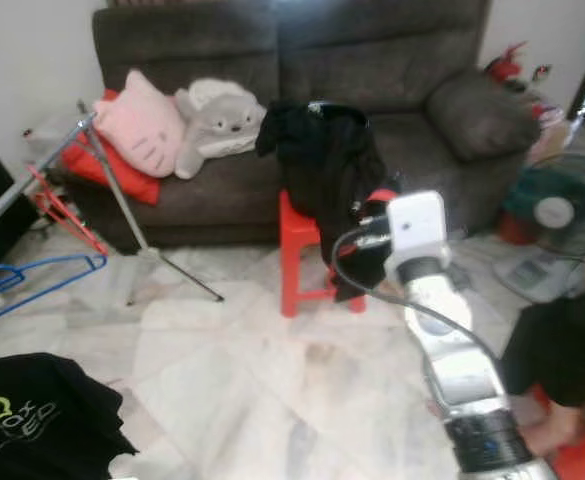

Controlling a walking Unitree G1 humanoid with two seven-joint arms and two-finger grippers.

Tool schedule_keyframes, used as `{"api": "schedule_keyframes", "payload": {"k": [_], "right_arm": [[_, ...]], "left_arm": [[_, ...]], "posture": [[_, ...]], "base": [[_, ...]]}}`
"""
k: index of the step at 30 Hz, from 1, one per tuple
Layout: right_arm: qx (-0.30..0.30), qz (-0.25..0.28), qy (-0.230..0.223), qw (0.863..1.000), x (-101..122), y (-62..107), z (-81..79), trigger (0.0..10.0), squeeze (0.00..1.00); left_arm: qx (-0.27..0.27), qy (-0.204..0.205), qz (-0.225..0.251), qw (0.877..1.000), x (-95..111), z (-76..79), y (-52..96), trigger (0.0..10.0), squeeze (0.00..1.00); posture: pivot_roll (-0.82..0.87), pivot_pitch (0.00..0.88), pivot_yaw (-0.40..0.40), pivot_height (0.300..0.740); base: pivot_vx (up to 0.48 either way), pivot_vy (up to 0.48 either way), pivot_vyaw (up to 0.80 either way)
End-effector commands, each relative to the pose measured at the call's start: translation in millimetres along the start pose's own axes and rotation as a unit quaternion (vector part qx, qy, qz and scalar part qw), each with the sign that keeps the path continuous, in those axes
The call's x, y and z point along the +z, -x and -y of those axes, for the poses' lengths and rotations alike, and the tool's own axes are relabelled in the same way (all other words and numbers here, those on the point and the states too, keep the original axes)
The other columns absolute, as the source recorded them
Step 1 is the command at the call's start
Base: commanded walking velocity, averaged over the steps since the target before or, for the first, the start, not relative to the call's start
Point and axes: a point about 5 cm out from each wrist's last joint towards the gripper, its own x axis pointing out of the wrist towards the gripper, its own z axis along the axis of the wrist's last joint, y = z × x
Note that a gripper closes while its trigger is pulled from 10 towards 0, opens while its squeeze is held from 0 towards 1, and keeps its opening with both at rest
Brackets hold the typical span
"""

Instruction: Hang hanger

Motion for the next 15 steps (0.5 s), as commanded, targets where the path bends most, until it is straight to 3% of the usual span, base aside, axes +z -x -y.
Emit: {"api": "schedule_keyframes", "payload": {"k": [1,6,15], "right_arm": [[0.012,-0.015,-0.017,1.000,-2.1,-2.0,-3.6,10.0,0.00],[0.034,-0.050,-0.020,0.998,-16.0,0.9,-9.0,10.0,0.00],[0.034,-0.110,-0.085,0.990,-35.6,0.3,-4.2,10.0,0.00]], "left_arm": [[0.005,-0.002,0.001,1.000,1.9,-3.4,-0.7,10.0,0.00],[0.007,-0.001,0.003,1.000,1.5,-4.8,-0.3,10.0,0.00],[0.005,0.001,-0.006,1.000,-6.0,-1.9,2.1,10.0,0.00]], "posture": [[-0.07,0.000,0.106,0.740],[-0.07,0.000,0.102,0.740],[-0.07,0.000,0.097,0.740]], "base": [[0.000,0.000,0.00],[0.000,0.000,0.00],[0.000,0.000,0.00]]}}
